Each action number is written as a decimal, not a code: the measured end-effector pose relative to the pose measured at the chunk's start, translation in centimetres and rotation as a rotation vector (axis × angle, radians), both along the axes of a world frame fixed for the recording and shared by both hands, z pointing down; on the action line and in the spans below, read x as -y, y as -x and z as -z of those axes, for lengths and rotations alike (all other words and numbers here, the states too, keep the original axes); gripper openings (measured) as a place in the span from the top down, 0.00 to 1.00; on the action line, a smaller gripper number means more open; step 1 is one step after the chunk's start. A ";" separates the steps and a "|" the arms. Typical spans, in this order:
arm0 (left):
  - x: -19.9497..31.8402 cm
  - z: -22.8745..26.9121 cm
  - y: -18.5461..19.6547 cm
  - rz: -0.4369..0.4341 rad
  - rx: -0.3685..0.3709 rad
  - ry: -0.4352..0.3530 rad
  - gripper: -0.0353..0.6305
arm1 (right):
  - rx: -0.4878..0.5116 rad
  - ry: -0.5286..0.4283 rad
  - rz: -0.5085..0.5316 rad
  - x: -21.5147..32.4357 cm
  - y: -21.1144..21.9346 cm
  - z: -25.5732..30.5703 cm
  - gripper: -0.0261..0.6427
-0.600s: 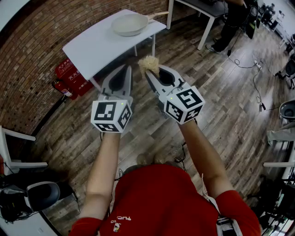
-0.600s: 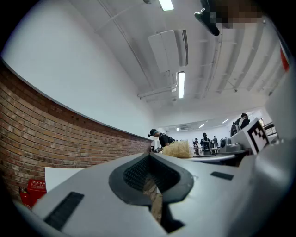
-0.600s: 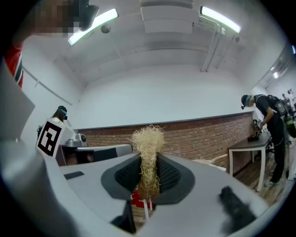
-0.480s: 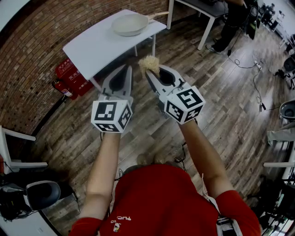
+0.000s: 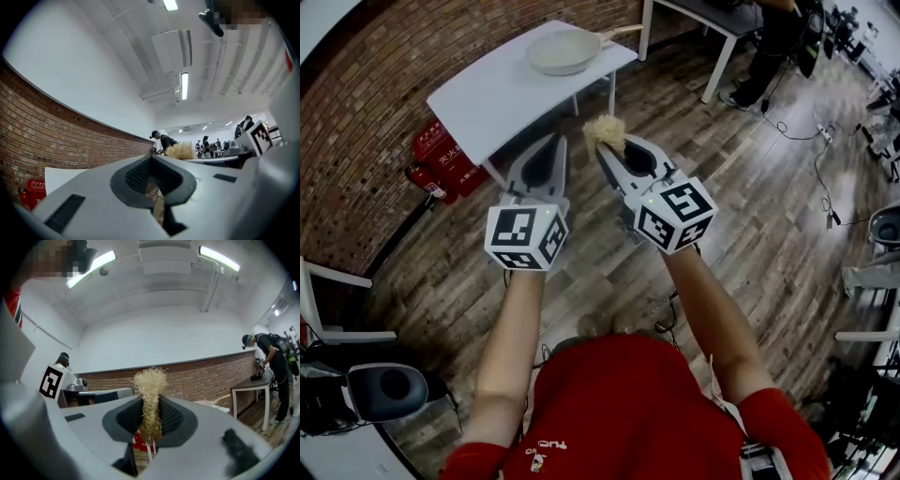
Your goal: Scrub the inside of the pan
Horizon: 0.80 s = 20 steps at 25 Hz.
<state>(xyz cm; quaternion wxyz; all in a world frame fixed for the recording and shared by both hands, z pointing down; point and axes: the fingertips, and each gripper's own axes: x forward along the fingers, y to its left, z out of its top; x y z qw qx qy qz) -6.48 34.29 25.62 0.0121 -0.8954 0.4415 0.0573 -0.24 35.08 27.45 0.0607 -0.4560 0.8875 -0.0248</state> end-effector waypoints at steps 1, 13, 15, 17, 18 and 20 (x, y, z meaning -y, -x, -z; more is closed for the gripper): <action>-0.3 0.0 -0.4 0.001 0.001 -0.002 0.93 | -0.002 -0.002 0.002 -0.3 -0.3 0.0 0.83; 1.9 -0.1 -2.7 0.043 0.020 -0.006 0.93 | -0.012 0.007 0.033 1.8 -3.4 -0.1 0.83; 2.1 -0.1 -3.3 0.053 0.022 -0.008 0.93 | -0.013 0.006 0.039 2.2 -4.1 -0.1 0.83; 2.5 -0.1 -3.7 0.059 0.026 -0.007 0.93 | -0.014 0.004 0.045 2.7 -4.4 0.0 0.83; 2.7 -0.1 -3.8 0.061 0.028 -0.006 0.93 | -0.014 0.003 0.049 2.9 -4.5 0.1 0.83; 3.1 -0.2 -4.0 0.067 0.028 -0.004 0.93 | -0.014 0.002 0.058 3.3 -4.5 0.2 0.83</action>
